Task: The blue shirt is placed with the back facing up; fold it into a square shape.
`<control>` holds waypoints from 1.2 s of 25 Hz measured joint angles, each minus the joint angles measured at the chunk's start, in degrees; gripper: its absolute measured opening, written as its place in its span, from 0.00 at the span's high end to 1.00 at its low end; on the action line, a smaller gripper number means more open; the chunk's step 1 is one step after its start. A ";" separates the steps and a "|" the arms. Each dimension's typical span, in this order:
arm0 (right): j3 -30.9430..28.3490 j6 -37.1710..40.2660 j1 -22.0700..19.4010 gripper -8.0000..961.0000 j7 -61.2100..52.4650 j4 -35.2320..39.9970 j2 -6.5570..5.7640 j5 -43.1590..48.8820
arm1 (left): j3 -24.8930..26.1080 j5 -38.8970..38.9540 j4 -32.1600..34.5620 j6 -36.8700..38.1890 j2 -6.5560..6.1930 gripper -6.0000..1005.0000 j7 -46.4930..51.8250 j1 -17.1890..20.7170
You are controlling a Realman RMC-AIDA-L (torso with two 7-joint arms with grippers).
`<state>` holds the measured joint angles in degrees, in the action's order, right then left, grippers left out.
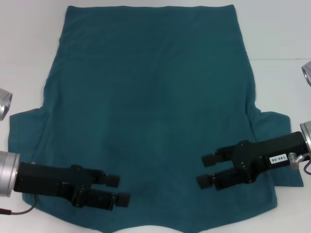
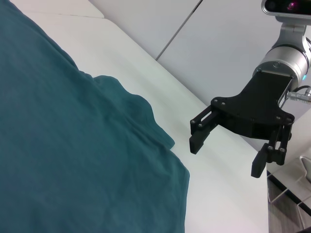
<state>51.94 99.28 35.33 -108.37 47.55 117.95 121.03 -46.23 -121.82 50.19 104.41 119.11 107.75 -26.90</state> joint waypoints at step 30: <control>-3.47 -10.66 2.91 0.12 -24.31 -1.93 -2.56 -0.21 | 25.36 0.06 -5.45 -12.70 -4.17 0.19 30.53 0.52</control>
<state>48.47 88.62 38.24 -132.67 45.62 115.39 120.82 -20.87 -121.76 44.73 91.72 114.94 138.29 -26.37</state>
